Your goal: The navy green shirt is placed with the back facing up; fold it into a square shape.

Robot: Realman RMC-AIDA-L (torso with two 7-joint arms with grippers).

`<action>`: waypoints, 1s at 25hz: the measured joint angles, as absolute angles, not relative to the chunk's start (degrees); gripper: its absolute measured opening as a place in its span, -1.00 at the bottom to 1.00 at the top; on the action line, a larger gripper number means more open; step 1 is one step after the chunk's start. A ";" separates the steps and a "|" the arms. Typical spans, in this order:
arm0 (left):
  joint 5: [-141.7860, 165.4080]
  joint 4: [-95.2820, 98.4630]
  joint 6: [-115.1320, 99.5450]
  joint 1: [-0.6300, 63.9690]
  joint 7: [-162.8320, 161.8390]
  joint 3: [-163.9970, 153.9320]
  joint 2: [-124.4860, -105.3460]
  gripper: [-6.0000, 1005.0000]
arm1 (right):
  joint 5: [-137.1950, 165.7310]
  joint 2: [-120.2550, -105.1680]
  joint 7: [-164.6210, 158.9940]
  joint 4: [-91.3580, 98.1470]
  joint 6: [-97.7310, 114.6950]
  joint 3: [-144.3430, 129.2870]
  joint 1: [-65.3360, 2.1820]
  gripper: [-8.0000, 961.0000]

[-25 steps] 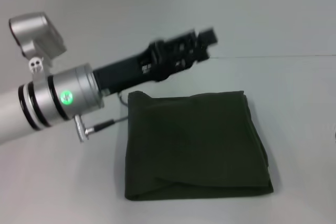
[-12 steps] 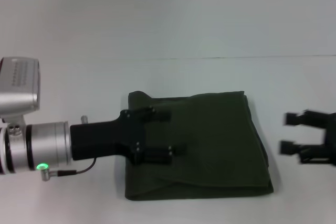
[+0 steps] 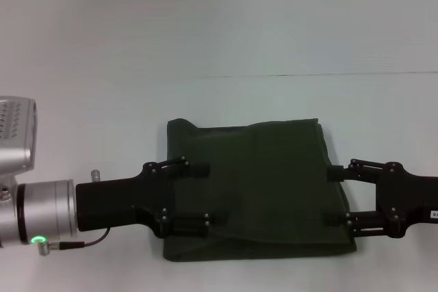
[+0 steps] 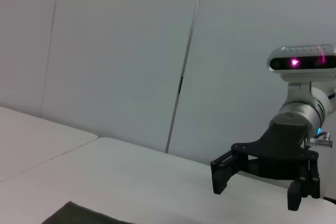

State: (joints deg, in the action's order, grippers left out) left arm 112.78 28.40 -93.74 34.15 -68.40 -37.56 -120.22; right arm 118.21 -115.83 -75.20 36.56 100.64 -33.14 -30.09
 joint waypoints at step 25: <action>113.21 27.89 -92.19 34.45 -68.48 -37.62 -120.44 0.89 | 119.05 -115.90 -72.77 36.47 100.19 -33.49 -30.09 0.91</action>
State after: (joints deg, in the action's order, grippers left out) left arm 113.21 27.89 -92.19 34.45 -68.48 -37.62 -120.44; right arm 119.05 -115.90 -72.77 36.47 100.19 -33.49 -30.09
